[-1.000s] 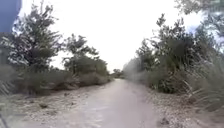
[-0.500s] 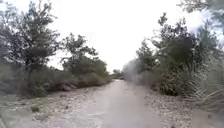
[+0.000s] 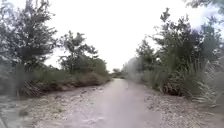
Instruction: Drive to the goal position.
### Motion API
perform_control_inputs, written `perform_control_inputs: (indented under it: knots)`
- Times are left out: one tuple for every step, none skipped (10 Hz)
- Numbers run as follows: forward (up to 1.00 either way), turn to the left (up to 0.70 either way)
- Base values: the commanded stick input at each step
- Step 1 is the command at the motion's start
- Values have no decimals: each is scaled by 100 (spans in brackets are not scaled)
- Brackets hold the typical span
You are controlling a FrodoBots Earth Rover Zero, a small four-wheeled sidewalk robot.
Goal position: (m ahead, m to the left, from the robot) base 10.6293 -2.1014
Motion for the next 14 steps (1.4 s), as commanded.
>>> perform_control_inputs:
  knots:
    - [45,0]
    - [45,0]
    - [45,-12]
    - [45,-16]
    - [45,-16]
    - [45,-16]
    - [45,-4]
    - [45,0]
    - [45,0]
    - [45,0]
    - [45,0]
    - [45,0]
    - [45,0]
    - [45,0]
